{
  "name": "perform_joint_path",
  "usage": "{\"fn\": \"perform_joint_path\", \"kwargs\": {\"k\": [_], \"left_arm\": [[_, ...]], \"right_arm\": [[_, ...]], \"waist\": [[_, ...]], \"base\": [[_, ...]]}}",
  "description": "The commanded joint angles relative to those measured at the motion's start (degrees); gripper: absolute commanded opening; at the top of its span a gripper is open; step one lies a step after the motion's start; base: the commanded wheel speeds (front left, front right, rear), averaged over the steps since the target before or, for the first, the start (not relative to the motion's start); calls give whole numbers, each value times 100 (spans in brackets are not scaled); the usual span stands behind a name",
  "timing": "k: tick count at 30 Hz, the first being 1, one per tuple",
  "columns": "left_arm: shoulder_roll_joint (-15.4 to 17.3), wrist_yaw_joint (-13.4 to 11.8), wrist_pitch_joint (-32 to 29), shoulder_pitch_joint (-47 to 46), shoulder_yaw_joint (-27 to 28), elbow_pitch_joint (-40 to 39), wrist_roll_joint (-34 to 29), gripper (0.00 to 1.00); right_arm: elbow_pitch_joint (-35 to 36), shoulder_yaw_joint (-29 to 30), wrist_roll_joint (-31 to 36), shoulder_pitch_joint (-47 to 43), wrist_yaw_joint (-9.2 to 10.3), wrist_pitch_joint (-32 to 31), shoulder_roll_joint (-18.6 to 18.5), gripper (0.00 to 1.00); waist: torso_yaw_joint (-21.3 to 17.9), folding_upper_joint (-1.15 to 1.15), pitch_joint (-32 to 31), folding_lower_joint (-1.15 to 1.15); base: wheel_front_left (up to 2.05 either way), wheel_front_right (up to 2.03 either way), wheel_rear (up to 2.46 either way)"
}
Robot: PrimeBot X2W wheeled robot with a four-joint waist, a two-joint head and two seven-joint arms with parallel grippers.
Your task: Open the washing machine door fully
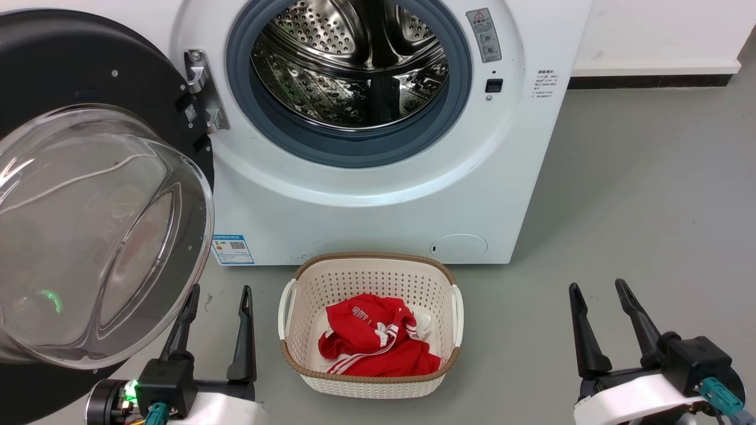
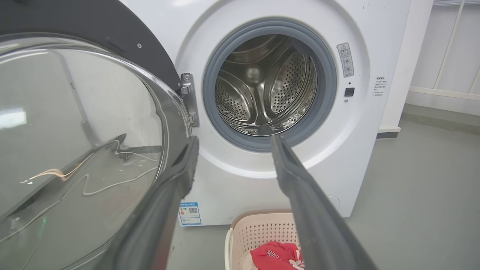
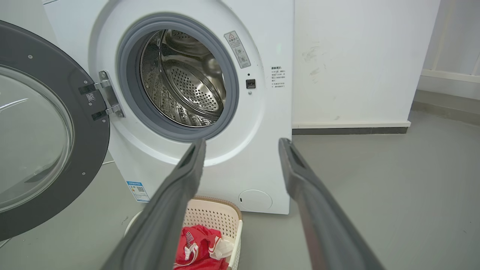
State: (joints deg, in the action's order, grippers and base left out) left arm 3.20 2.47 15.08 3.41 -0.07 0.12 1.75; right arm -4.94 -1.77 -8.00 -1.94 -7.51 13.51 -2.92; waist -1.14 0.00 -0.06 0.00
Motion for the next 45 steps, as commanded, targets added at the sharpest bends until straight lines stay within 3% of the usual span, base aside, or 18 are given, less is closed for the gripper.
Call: {"fn": "perform_joint_path", "kwargs": {"k": [1, 2, 3, 6, 22, 45], "left_arm": [[-7, -18, 12, 62, -14, -14, 17, 100], [-7, -3, 12, 64, -24, 0, 33, 100], [-1, 5, 0, 6, -13, 9, 12, 0], [-10, 12, -37, -7, 9, 145, 102, 0], [-14, 129, -544, -242, 163, 428, 2236, 0], [-19, 252, -1044, -482, 317, 719, 4354, 0]], "right_arm": [[-5, -10, 20, 85, 3, -16, 9, 100], [-8, -13, 6, 78, 4, -15, 9, 100], [-8, -7, -3, 29, 0, 0, 0, 0], [-70, -32, -96, -36, 0, 4, 0, 0], [-266, 36, -2218, 192, 0, -360, -119, 0], [-452, 151, -4261, 399, 1, -762, -183, 0]], "waist": [[0, 0, -1, 0], [-1, 0, -3, 0], [-1, 0, -3, 0], [0, 0, -3, 0], [17, 0, 1, 0], [38, 0, 6, 0]], "base": [[0, 0, 0], [0, 0, 0], [0, 0, 0], [0, 0, 0], [0, 0, 0], [0, 0, 0]]}}
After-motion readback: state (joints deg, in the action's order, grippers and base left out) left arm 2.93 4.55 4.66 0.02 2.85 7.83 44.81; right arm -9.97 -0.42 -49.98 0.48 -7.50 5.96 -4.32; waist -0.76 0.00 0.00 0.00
